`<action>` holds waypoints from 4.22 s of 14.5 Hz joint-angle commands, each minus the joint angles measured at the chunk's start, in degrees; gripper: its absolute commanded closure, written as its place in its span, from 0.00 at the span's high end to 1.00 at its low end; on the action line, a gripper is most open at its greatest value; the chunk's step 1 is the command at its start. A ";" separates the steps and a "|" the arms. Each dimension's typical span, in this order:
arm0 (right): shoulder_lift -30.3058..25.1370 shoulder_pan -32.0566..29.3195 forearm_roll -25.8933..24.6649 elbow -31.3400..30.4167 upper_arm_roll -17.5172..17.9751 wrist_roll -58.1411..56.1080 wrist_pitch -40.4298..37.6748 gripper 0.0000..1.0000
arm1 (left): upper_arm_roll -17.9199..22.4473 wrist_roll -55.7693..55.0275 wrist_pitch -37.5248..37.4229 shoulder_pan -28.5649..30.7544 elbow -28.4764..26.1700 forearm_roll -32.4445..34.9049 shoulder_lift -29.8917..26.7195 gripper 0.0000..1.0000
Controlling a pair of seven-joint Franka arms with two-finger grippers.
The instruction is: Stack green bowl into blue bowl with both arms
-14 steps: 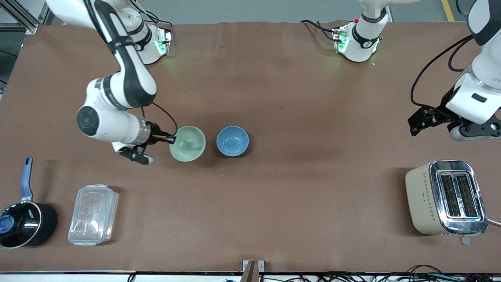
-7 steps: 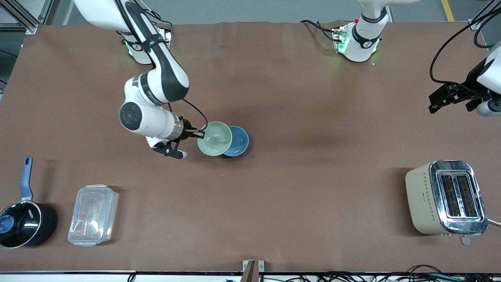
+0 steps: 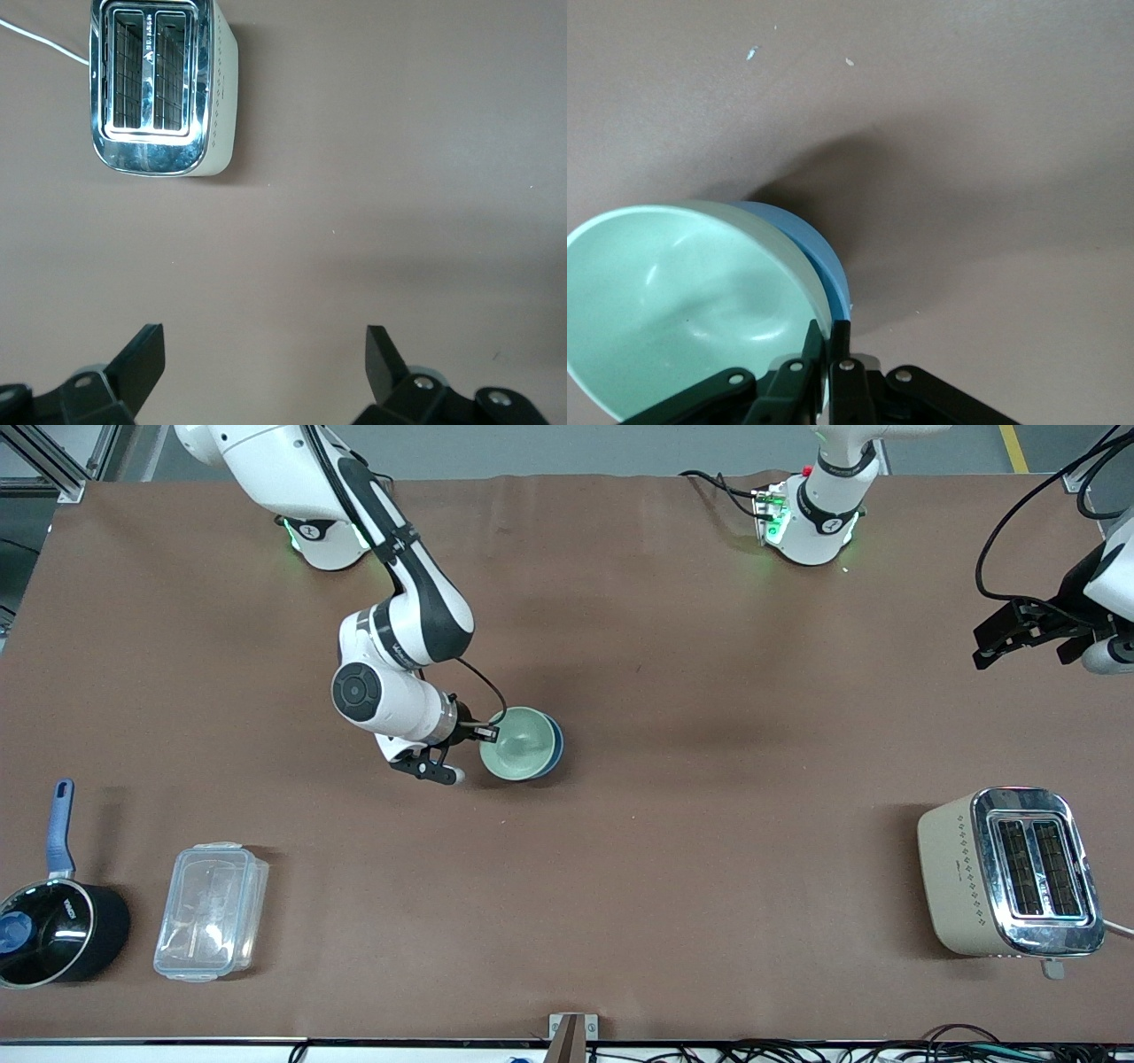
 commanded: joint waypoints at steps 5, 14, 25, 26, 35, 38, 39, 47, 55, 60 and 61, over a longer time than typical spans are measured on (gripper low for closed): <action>0.84 0.74 1.24 0.38 -0.68 -0.65 0.08 0.20 | 0.06 0.70 -0.26 -0.60 -0.97 -1.90 -0.73 1.00; -6.78 1.62 -4.52 0.46 -6.63 1.02 -9.92 0.91 | -1.35 1.92 -0.43 -0.95 -1.50 -3.13 -0.82 1.00; -22.00 1.53 -24.33 0.90 -29.06 -11.72 -18.21 1.00 | -1.26 1.93 0.10 -0.95 -1.23 -2.78 -0.20 1.00; -22.71 1.53 -24.33 0.90 -30.20 -12.51 -18.38 1.00 | -1.26 1.84 0.01 -0.95 -1.23 -2.69 -0.20 1.00; -27.02 0.65 -28.38 7.91 -37.76 -23.24 -27.23 1.00 | -1.26 1.66 -0.43 -0.78 -0.62 -2.08 -0.46 1.00; -27.02 -0.40 -28.46 12.40 -38.03 -23.42 -31.64 1.00 | -1.09 1.58 -1.13 -0.51 1.05 -2.08 -0.73 1.00; -27.02 -0.75 -28.55 14.16 -38.03 -23.42 -33.74 1.00 | -1.09 1.49 -1.31 -0.51 1.05 -2.16 -0.73 1.00; -29.04 -20.85 -31.72 18.66 -18.91 -24.82 -42.81 1.00 | -0.73 1.49 -4.12 -0.25 1.84 -2.17 -0.99 1.00; -33.00 -36.61 -31.80 13.73 -2.89 -26.84 -41.94 1.00 | -0.73 1.84 -4.91 0.37 1.93 -2.08 -0.64 1.00; -32.65 -36.27 -32.24 13.65 -2.88 -26.85 -41.58 1.00 | -0.74 1.66 -5.09 0.28 1.84 -2.17 -0.47 1.00; -32.56 -36.27 -32.24 13.73 -2.88 -26.85 -41.50 1.00 | -0.82 1.84 -5.09 0.28 1.84 -2.17 -0.47 1.00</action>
